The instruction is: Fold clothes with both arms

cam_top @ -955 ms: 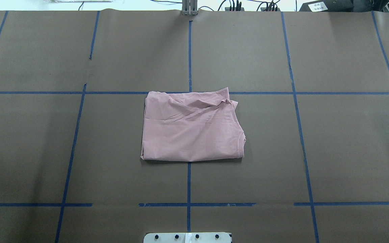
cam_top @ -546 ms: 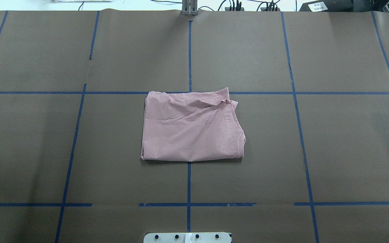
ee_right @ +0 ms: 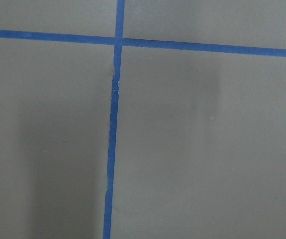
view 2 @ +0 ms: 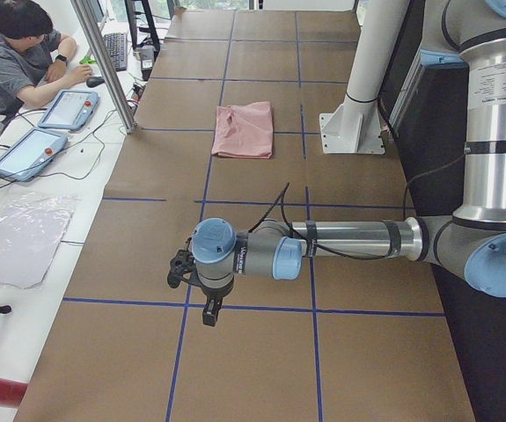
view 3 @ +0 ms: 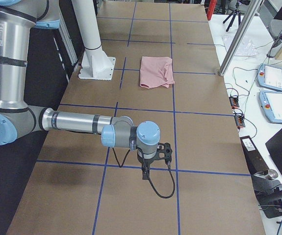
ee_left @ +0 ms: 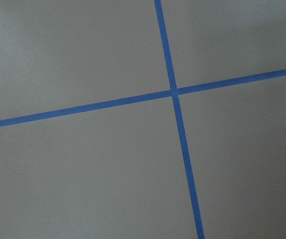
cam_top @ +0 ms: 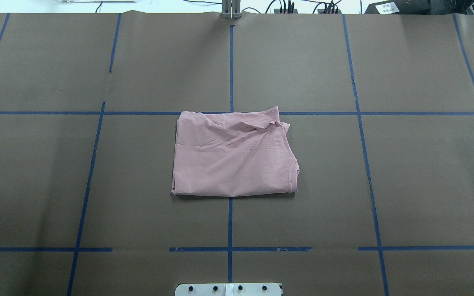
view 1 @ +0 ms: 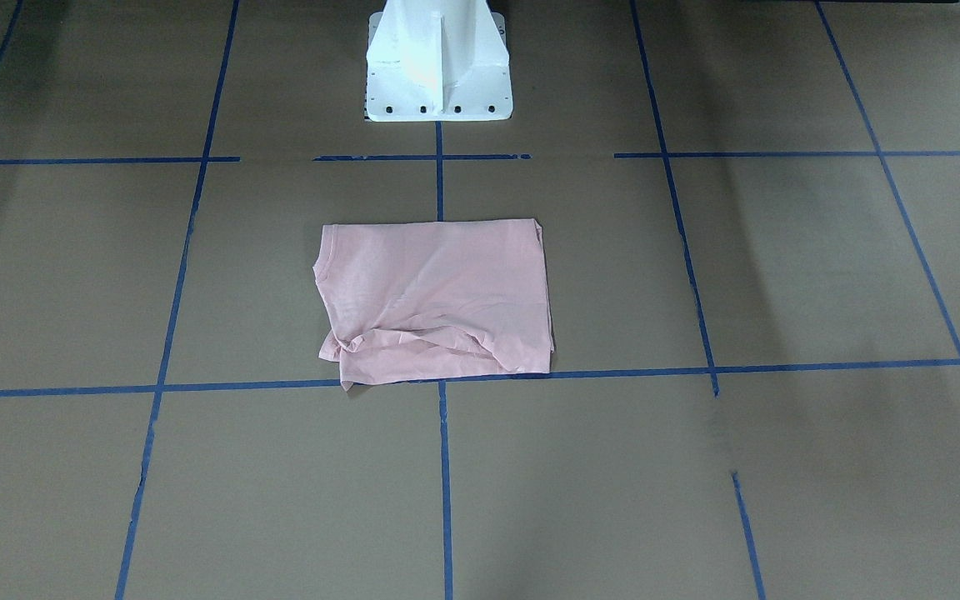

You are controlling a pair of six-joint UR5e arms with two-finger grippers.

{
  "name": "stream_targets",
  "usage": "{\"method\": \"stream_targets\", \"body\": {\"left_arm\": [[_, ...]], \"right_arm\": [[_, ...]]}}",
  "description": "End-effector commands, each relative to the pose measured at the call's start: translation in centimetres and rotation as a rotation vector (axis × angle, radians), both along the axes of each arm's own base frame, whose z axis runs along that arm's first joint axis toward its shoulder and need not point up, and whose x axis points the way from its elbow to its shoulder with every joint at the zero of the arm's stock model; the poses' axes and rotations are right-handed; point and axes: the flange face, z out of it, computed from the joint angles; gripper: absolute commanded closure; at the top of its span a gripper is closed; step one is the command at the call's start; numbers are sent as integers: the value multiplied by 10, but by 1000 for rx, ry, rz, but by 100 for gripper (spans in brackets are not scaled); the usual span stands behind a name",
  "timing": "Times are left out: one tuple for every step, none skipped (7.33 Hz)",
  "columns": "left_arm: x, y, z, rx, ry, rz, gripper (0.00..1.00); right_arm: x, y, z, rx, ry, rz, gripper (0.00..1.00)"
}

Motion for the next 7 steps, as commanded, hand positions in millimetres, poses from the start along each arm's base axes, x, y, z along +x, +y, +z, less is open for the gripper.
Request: {"method": "stream_targets", "body": {"left_arm": [[0, 0, 0, 0, 0, 1, 0], [0, 1, 2, -3, -1, 0, 0], [0, 1, 2, -6, -1, -1, 0], [0, 1, 2, -6, -1, -1, 0], [0, 1, 2, -5, -1, 0, 0], [-1, 2, 3, -6, -1, -1, 0], [-1, 2, 3, -8, -1, -2, 0]], "right_arm": [[0, 1, 1, -2, 0, 0, 0], [0, 1, 0, 0, -2, 0, 0], [-1, 1, -1, 1, -14, -1, 0], [-1, 1, -1, 1, -14, -1, 0], [-1, 1, -1, 2, -14, -2, 0], [-1, 1, -1, 2, -14, -2, 0], [-1, 1, 0, 1, -14, -2, 0]]}}
